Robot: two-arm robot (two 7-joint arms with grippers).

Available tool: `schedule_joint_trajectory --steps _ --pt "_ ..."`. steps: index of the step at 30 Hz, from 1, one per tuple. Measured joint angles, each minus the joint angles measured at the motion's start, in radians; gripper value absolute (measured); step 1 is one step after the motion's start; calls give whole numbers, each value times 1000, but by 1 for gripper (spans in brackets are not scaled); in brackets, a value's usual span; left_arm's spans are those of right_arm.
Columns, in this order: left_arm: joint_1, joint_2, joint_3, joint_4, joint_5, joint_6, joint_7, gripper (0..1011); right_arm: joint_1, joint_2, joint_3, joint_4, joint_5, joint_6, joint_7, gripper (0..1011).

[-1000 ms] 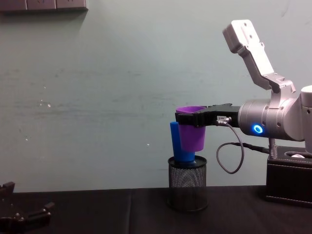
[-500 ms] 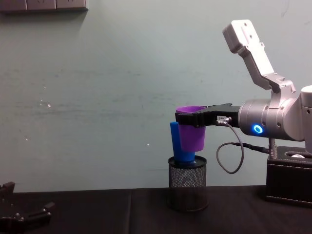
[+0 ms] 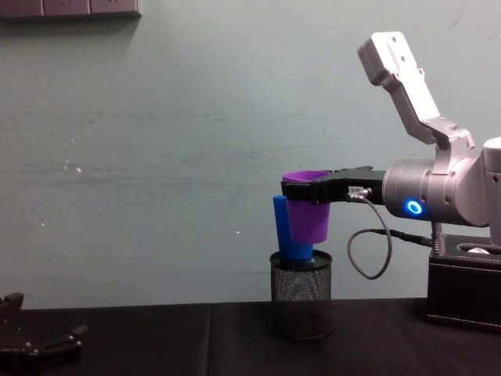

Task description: Pick up one cup with a gripper and tap it against the other cup.

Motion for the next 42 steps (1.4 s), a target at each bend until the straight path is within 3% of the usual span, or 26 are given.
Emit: schedule_joint_trajectory --steps 8,20,25,27,35,42 --pt "0 0 0 0 0 0 0 1011 -27 12 -1 -48 0 16 6 726" --pt "0 0 0 0 0 0 0 1011 -152 66 -14 -292 30 119 25 726" --pt "0 0 0 0 0 0 0 1011 -201 100 -23 -376 43 136 41 726" --pt "0 0 0 0 0 0 0 1011 -235 131 -28 -430 57 137 63 726" --pt "0 0 0 0 0 0 0 1011 -326 221 -33 -535 95 92 131 726" --pt "0 0 0 0 0 0 0 1011 -412 314 -32 -575 140 -29 217 726"
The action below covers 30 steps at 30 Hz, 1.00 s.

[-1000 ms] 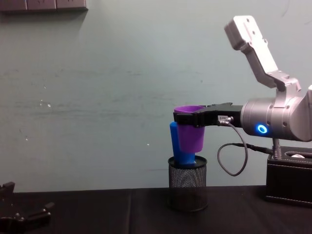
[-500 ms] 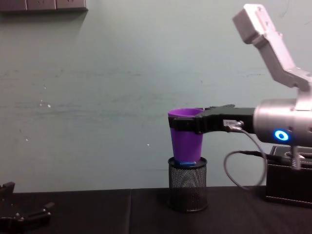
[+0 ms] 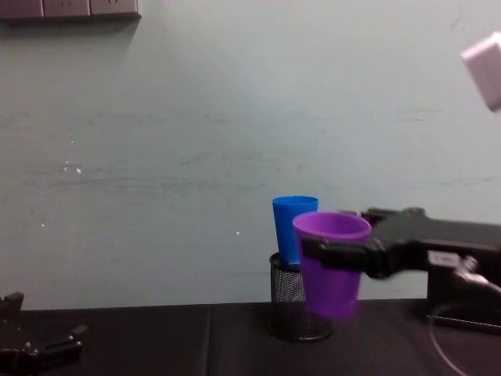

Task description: Pick up one cup with a gripper and tap it against the other cup.

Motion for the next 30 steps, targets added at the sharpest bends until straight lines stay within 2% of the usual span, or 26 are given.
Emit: schedule_joint_trajectory --steps 6,9,19,30 --pt "0 0 0 0 0 0 0 1011 -31 47 -21 16 1 -108 47 726" --pt "0 0 0 0 0 0 0 1011 -37 58 -31 31 8 -138 62 726" --pt "0 0 0 0 0 0 0 1011 -45 64 -52 84 58 -125 75 726" --pt "0 0 0 0 0 0 0 1011 -36 56 -80 127 64 -113 64 726"
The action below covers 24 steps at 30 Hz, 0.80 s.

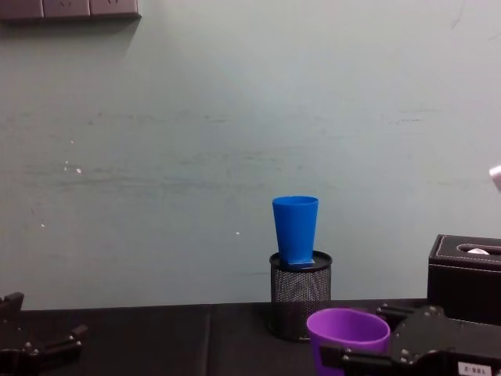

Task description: Pick up one cup with a gripper and tap it against the other cup.

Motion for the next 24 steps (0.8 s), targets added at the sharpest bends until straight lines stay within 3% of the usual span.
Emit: schedule_joint_trajectory --steps 24 --pt "0 0 0 0 0 0 0 1011 2 -13 -17 61 -15 -33 -5 726"
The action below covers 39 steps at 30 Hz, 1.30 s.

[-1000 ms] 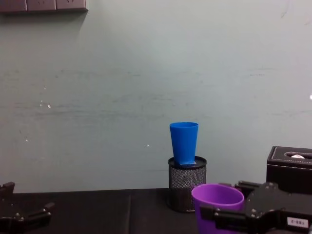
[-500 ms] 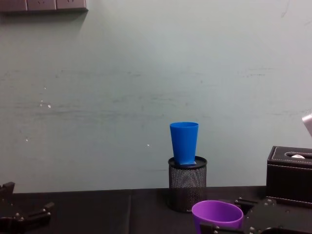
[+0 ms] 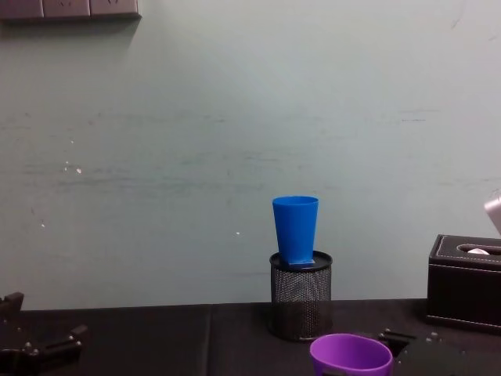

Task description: Pick up one cup with a gripper and tap it against the other cup.

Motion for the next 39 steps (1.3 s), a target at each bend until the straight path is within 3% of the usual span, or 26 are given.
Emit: schedule_joint_trajectory --steps 26,31,35,39 --pt "0 0 0 0 0 0 0 1012 -4 -4 2 10 2 -2 2 729" --pt "0 0 0 0 0 0 0 1011 -4 -4 2 9 2 -2 2 827" --pt "0 0 0 0 0 0 0 1012 -4 -4 2 9 2 -2 2 964" --pt "0 0 0 0 0 0 0 1011 -4 -4 2 8 2 -2 2 1000"
